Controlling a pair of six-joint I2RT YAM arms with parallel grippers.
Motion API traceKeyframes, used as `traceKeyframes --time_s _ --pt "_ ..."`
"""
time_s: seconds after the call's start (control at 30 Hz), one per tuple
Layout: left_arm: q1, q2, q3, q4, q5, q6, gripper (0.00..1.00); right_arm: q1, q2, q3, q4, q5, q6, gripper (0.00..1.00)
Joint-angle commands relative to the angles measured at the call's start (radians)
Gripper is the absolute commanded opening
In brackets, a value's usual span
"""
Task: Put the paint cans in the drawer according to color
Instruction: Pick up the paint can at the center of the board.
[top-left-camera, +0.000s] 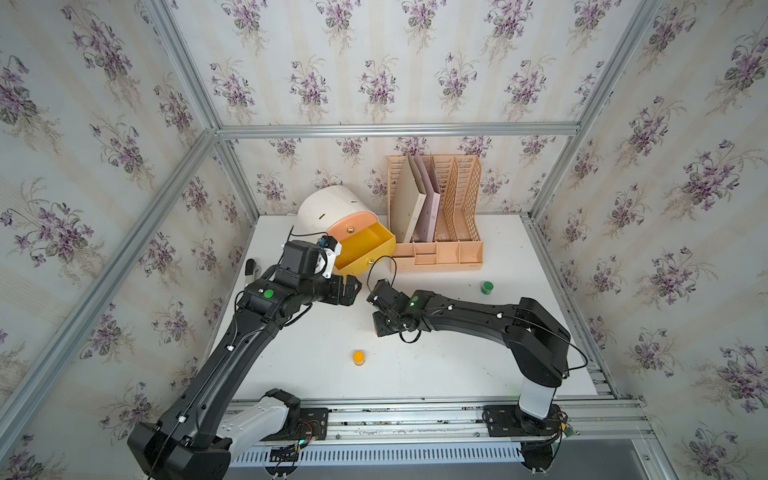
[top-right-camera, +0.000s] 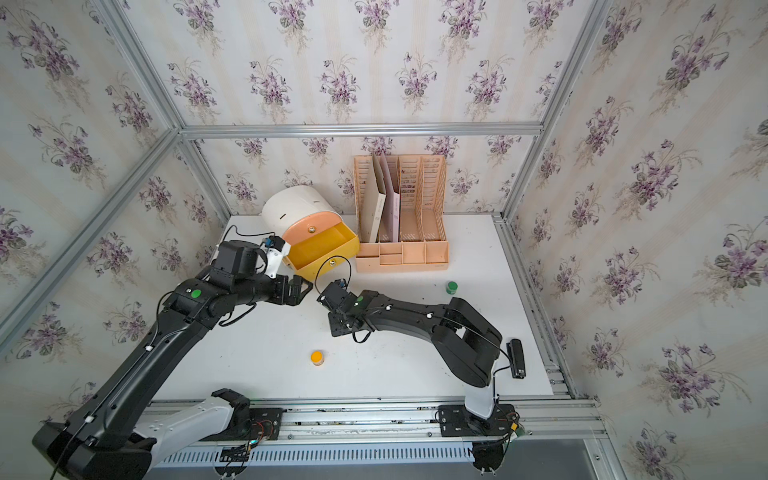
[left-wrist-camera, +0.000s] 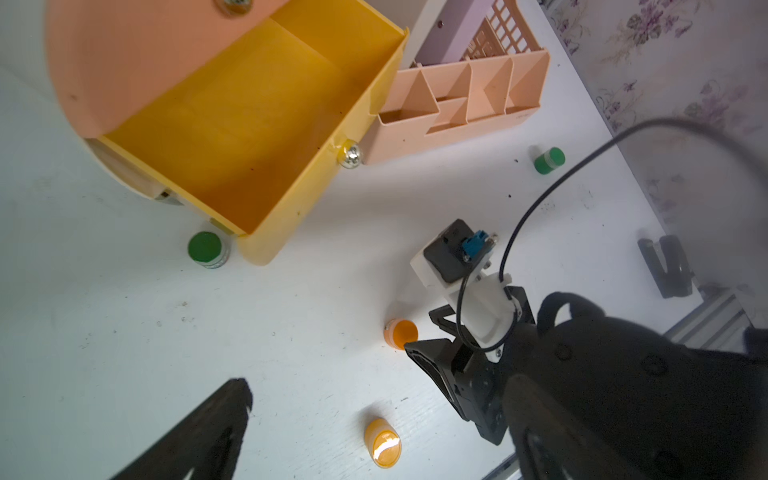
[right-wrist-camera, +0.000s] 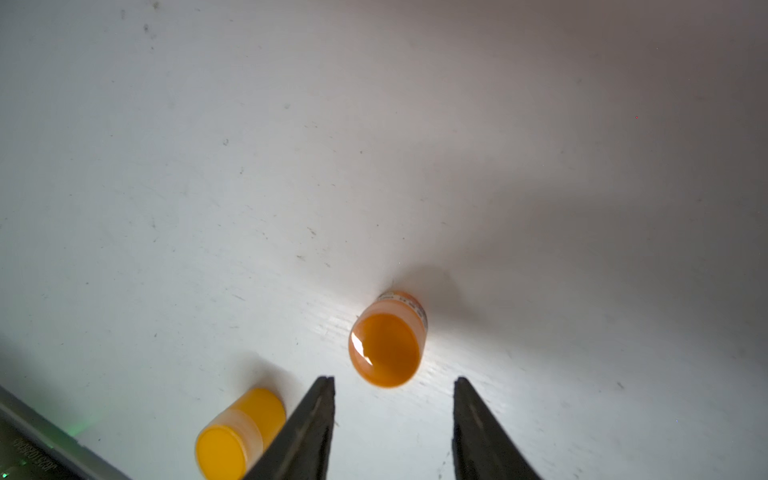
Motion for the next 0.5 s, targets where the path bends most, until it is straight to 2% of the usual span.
traceKeyframes --time_s 0.0,0.1,0.27,0.47 --pt "-0.083 0.023 -0.023 0.018 -0.079 -0.035 0.99 -0.013 -0.083 -0.047 -0.035 0.036 -0.005 0.54" --pt "-0.172 0.067 -0.052 0.027 -0.152 -0.061 0.99 -0.042 -0.179 -0.117 -0.056 0.060 0.003 0.54" --pt "-0.264 0.177 -0.093 0.065 -0.239 -0.097 0.99 -0.114 -0.348 -0.249 -0.083 0.113 0.012 0.52" --pt "-0.371 0.368 -0.088 0.114 -0.339 -0.135 0.91 -0.207 -0.508 -0.358 -0.087 0.111 0.007 0.51"
